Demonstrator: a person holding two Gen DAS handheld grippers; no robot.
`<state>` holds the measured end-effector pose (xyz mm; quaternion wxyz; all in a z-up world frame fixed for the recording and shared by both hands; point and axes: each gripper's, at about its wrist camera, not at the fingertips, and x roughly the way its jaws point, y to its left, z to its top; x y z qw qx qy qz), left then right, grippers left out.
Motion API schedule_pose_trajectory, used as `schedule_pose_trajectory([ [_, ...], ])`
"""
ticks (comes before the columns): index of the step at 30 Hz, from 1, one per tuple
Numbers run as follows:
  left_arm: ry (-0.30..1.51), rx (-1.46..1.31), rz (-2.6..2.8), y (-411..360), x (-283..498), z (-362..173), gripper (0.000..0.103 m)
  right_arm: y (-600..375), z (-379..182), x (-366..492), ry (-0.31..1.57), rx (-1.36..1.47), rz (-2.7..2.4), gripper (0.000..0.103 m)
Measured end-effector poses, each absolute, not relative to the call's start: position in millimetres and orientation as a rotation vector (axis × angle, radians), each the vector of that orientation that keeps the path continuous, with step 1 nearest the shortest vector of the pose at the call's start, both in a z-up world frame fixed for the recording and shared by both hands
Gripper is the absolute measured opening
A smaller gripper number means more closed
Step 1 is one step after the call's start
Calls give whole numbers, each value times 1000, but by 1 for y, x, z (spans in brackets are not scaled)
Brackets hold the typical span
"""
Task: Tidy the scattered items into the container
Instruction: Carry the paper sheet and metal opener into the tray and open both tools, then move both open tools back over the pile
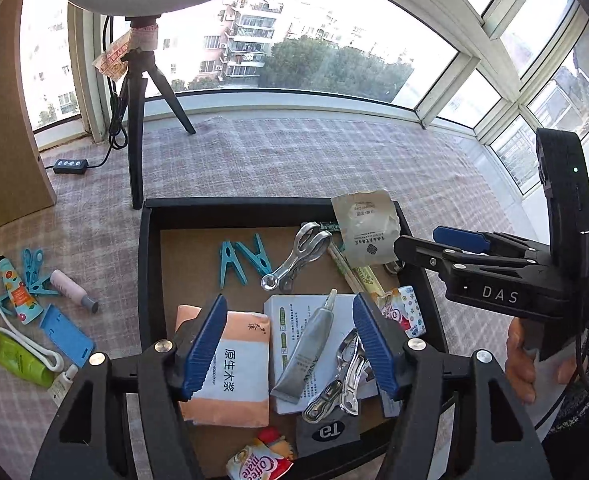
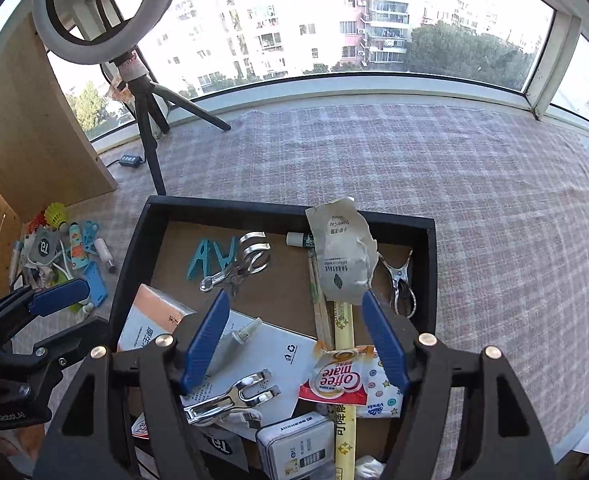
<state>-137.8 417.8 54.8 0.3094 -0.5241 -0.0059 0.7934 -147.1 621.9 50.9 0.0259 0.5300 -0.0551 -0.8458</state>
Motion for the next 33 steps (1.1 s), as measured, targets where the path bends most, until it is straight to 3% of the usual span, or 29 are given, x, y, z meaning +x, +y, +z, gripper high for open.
schedule_pose_trajectory([
  [11,-78,-1402,2201,359,-139,53,63,574,50,-147,-119,1550,-2542,68],
  [18,-144,-1452,2321,286,-142,41,63,512,51,-151,42,1461,-2454,68],
  [33,-666,-1721,2618,46,-153,-20,61,353,10,-171,332,1481,-2167,68],
])
